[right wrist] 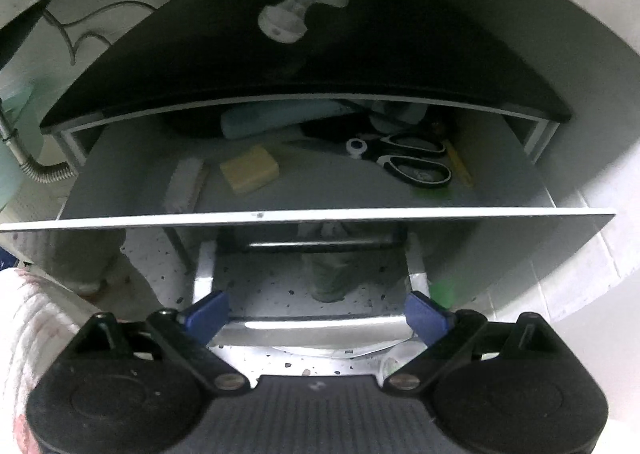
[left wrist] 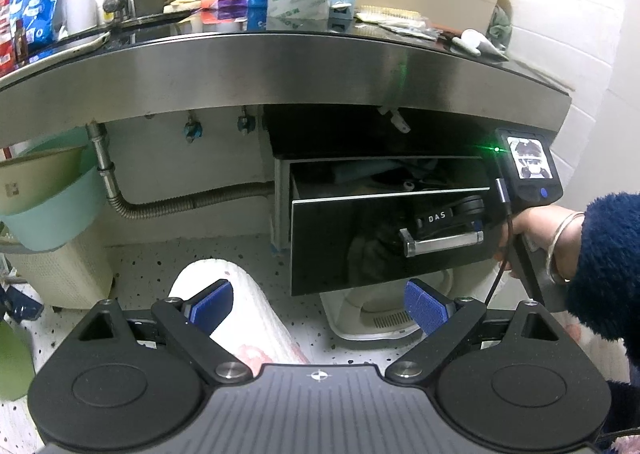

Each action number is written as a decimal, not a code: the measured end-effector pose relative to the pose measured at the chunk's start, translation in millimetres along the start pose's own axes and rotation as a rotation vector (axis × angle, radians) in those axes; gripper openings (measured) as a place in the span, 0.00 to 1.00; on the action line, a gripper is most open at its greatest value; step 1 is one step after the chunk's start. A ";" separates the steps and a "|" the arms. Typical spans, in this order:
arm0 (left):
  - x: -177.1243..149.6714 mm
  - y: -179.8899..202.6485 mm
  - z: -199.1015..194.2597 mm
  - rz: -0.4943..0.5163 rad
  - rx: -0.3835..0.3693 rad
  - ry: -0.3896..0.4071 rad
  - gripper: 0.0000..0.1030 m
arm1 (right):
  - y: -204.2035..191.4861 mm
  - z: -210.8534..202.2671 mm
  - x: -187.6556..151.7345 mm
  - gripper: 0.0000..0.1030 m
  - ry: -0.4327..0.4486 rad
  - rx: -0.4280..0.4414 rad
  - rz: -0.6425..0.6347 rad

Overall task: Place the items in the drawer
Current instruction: 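Keep pulling the drawer fully open with the right gripper, then open the right gripper and lift it away from the handle, then move the left gripper to the clear tape roll and close on it, then lift the tape roll with the left gripper and carry it into the drawer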

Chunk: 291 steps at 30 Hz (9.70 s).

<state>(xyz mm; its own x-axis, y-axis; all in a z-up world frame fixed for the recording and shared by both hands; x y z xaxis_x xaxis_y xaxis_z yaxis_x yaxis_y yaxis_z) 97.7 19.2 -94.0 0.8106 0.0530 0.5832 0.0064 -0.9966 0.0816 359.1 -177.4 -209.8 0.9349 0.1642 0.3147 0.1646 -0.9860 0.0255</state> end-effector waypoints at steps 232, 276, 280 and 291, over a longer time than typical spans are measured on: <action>344.2 -59.3 0.0 -0.105 0.084 0.068 0.81 | 46.8 -99.8 -46.3 1.00 0.574 0.253 0.176; 349.3 -54.7 1.4 -0.112 0.036 -0.100 0.08 | 45.2 -95.9 -46.2 1.00 0.543 0.229 0.189; 329.9 -42.6 -17.8 -0.080 -0.010 -0.096 0.08 | 43.4 -97.2 -46.1 1.00 0.548 0.217 0.179; 253.9 6.0 -43.9 0.105 -0.037 -0.076 0.08 | 36.5 -98.4 -44.5 1.00 0.550 0.194 0.146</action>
<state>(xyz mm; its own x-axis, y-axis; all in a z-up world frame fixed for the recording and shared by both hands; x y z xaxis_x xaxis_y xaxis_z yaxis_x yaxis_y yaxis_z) 277.8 29.5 90.0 0.8476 -0.0582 0.5275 -0.1017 -0.9934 0.0539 292.5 -223.4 -129.5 0.6611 -0.0621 0.7478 0.1495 -0.9657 -0.2124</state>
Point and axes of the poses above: each gripper's, at about its wrist camera, not at the fingertips, and z roughly the way its jaws point, y to its right, x to its top, the point moved 9 cm from there along z, roughly the way its jaws point, and after that the axes turned 15 degrees about -y, right-handed, at the moved point
